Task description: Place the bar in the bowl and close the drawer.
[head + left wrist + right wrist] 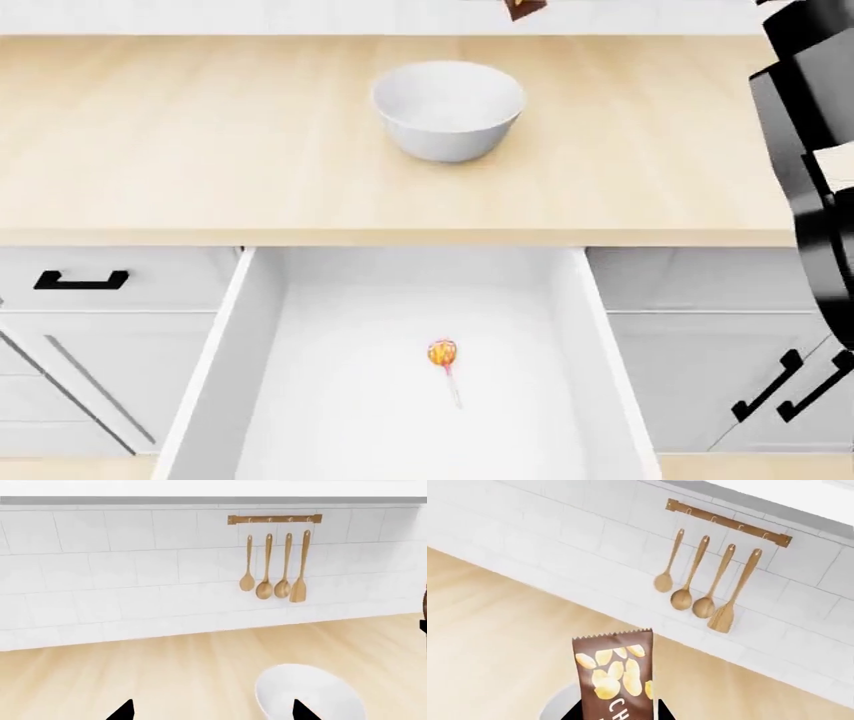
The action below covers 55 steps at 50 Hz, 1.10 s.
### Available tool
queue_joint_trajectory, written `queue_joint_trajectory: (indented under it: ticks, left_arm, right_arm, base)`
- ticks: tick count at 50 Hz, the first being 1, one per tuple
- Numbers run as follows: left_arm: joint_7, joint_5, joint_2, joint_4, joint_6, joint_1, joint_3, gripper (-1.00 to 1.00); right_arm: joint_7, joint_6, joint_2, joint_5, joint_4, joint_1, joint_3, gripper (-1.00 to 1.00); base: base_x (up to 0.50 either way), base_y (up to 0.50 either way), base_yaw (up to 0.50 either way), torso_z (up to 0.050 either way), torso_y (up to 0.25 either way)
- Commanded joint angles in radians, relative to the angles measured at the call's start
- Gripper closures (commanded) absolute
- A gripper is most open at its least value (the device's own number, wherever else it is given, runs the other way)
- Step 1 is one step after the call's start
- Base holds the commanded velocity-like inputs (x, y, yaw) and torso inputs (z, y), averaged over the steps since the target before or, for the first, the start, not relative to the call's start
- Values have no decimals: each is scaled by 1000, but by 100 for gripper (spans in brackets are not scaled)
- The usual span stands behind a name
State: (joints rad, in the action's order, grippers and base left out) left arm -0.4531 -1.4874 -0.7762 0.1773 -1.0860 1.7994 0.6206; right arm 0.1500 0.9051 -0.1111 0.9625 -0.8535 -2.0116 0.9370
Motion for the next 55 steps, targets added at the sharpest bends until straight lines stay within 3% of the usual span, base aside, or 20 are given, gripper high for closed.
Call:
queue_joint_trajectory:
  ticks: [1,24,41,55]
  left_arm:
    - [16,54,22,33,0,28,28,-100]
    - [10,69,39,40,15,50,28,-100]
    - [-12,75,43,51,25,46,26,-100]
    - [-7,76,45,54,30,45,25,-100]
  right_arm:
    - [75,-64,27,-25,-74,-16,-41,100]
    - [134,-173,24,-9,-85,-9,-106,100]
    - [152,-254,32,-21,-95,3,-118,100]
    - [204,-300,-22,12,68,45,-165,100]
  base:
    - [0,0,0,16,-232]
    - [-1,0,0,21,-207]
    - [-1,0,0,1,-3]
    - [0,0,0,0,0]
